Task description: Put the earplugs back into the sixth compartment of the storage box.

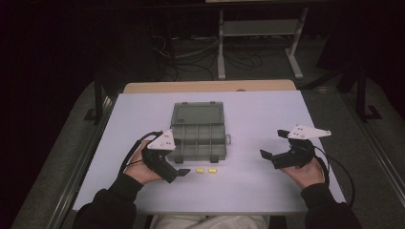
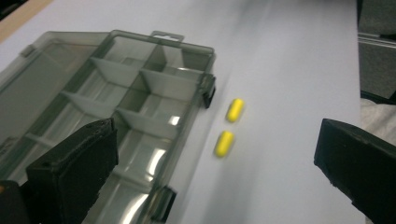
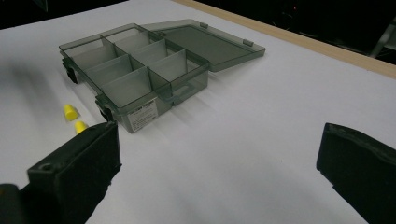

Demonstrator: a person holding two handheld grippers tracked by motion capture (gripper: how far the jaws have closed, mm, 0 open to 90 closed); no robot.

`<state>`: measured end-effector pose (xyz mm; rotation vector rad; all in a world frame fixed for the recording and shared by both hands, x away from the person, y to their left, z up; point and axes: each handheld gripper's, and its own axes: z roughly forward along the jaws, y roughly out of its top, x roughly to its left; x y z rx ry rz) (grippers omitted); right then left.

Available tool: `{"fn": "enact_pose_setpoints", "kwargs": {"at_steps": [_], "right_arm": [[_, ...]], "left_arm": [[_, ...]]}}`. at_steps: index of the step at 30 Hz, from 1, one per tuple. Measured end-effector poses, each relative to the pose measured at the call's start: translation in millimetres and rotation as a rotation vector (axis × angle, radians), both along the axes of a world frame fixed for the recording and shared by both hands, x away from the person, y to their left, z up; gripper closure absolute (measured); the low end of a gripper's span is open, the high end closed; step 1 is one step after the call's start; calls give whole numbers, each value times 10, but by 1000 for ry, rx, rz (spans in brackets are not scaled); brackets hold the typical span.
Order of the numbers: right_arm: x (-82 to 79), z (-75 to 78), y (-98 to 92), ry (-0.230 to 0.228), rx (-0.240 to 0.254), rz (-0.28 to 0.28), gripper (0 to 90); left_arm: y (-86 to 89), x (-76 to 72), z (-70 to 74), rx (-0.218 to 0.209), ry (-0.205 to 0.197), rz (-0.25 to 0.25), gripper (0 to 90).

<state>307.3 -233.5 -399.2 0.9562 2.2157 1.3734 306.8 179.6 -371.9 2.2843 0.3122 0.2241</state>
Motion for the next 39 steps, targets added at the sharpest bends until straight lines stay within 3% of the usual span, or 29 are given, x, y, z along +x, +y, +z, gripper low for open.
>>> {"fn": "enact_pose_setpoints", "kwargs": {"at_steps": [17, 26, 30, 39], "right_arm": [[2, -7, 18, 8, -10, 12, 0], [5, -11, 23, 10, -12, 17, 0], [4, -11, 30, 11, -11, 23, 0], [0, -13, 52, 13, -16, 39, 0]], "left_arm": [[-383, 25, -244, 116, 47, -105, 0], [-501, 34, -373, 167, 62, -128, 1], [-505, 32, -396, 172, 36, -154, 109], [-530, 110, -495, 207, 53, -171, 271]]}}
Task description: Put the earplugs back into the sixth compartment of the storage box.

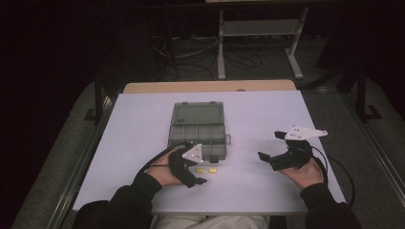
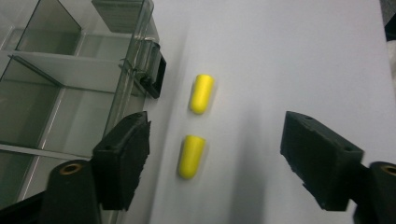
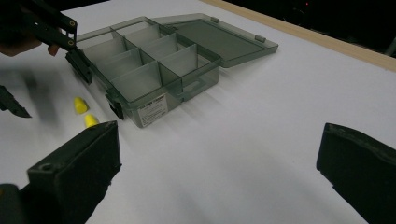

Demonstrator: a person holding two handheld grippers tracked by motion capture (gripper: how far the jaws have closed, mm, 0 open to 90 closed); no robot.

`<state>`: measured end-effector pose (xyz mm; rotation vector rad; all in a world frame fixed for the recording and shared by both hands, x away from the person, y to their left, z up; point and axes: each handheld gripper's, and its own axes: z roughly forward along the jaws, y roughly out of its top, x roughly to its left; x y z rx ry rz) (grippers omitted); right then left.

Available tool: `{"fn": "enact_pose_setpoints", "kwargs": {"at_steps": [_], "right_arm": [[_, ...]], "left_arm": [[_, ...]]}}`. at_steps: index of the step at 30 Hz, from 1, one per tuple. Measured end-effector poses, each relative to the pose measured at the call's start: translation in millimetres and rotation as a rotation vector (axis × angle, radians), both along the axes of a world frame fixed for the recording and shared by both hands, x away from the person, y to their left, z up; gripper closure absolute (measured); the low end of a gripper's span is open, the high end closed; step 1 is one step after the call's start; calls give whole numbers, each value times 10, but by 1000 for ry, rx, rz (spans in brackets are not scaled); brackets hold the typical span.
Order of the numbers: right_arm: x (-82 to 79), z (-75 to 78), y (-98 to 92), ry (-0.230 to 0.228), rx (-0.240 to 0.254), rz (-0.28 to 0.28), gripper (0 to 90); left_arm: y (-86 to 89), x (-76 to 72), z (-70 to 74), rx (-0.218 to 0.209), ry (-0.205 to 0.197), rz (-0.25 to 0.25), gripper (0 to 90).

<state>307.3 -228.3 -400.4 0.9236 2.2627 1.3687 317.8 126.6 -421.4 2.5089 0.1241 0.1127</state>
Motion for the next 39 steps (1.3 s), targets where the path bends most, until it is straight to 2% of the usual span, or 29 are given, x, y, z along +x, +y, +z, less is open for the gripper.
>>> {"fn": "enact_pose_setpoints", "kwargs": {"at_steps": [1, 3, 5, 12, 14, 15, 16, 20, 26, 39], "right_arm": [[0, 0, 0, 0, 0, 0, 0], [1, -1, -1, 1, 2, 0, 0], [0, -1, 1, 3, 0, 1, 0], [1, -1, 2, 3, -2, 2, 0], [1, -1, 2, 2, -2, 3, 0], [1, 0, 2, 1, 0, 2, 0], [1, 1, -1, 0, 2, 2, 0], [1, 3, -5, 0, 4, 3, 0], [2, 1, -5, 2, 3, 3, 0], [2, 4, -15, 1, 4, -3, 0]], "left_arm": [[2, 10, -6, 4, 0, -3, 271], [8, 21, -23, 14, -11, -2, 354], [12, 43, -40, 23, -1, 9, 429], [17, 103, -89, 45, 13, 19, 585], [7, 114, -113, 65, 16, 20, 668], [10, 124, -112, 60, 26, 18, 702], [14, 126, -108, 62, 15, 19, 799], [47, 138, -56, 43, 21, 26, 819], [54, 123, 97, 10, 33, 13, 828], [119, 73, 466, -23, -3, 5, 827]]}}
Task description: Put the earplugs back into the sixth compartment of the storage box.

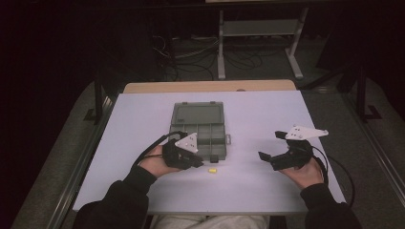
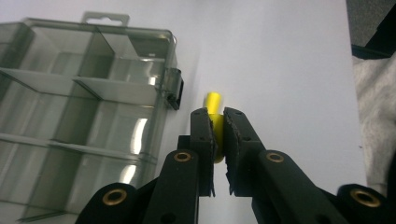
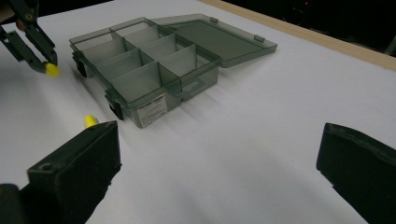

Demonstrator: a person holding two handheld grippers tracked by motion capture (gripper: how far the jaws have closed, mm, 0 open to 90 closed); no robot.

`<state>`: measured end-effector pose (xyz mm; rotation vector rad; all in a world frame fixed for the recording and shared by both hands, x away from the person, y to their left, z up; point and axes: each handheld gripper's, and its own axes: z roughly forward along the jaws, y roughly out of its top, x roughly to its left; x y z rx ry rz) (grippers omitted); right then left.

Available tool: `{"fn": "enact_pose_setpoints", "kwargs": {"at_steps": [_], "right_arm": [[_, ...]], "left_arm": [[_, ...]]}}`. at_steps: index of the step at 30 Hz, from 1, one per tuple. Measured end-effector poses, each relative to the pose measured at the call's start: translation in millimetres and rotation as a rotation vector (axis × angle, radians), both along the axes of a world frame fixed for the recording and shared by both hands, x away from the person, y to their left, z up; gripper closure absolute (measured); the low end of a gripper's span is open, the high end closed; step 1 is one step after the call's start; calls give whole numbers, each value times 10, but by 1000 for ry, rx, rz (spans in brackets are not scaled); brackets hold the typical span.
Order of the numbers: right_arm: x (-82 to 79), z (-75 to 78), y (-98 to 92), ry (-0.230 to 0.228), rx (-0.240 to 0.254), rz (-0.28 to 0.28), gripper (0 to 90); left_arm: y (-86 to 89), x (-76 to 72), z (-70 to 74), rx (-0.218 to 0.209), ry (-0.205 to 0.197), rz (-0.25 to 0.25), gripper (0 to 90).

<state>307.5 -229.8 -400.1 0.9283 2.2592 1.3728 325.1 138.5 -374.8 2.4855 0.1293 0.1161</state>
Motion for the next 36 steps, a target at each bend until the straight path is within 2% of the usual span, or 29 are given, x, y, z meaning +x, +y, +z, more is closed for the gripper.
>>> {"fn": "enact_pose_setpoints", "kwargs": {"at_steps": [10, 16, 22, 28, 36], "right_arm": [[1, 0, -3, 3, 1, -1, 0], [1, 0, -4, 3, 1, -2, 0], [5, -5, 2, 6, -1, 0, 0], [8, -8, 2, 8, -1, -1, 0], [14, -11, 0, 11, -4, 0, 0]], "left_arm": [[101, 89, 293, -19, -37, 26, 830], [144, 143, 385, -9, -57, 44, 829], [225, 274, 398, -6, -69, 85, 830], [275, 395, 328, -2, -86, 139, 830], [281, 493, 239, 3, -71, 171, 830]]}}
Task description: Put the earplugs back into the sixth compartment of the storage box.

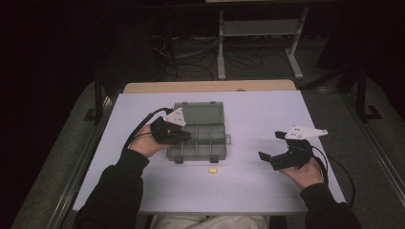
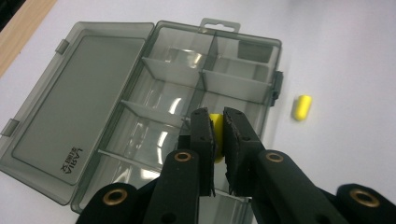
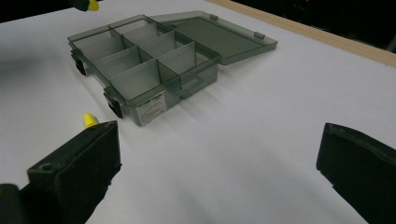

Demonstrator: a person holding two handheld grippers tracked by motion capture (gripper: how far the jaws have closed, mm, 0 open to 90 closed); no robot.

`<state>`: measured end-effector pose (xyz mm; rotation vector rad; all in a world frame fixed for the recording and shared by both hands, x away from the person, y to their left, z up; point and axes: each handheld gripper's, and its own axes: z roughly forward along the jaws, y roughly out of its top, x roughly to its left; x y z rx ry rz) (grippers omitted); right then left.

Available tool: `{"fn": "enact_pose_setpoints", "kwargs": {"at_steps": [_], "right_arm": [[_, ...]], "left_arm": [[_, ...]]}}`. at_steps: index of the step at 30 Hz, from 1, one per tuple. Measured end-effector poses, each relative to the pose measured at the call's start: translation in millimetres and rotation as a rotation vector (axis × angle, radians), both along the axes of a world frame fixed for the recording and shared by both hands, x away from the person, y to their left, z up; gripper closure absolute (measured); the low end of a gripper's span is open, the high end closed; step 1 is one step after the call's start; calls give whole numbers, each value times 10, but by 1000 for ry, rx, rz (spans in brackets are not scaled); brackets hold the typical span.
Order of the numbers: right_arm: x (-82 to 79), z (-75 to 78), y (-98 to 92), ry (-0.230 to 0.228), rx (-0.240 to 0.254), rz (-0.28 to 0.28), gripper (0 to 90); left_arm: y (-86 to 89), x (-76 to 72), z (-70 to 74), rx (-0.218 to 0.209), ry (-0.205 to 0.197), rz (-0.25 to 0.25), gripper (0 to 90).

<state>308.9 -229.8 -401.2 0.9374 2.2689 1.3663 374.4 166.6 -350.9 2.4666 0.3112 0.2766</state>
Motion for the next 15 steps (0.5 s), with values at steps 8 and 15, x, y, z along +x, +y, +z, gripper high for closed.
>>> {"fn": "enact_pose_setpoints", "kwargs": {"at_steps": [8, 15], "right_arm": [[3, -7, 10, 6, -6, 4, 0], [5, -11, 13, 9, -10, 4, 0]], "left_arm": [[25, 14, -190, -2, 27, 20, 829], [36, 27, -359, 10, 52, 33, 827]]}}
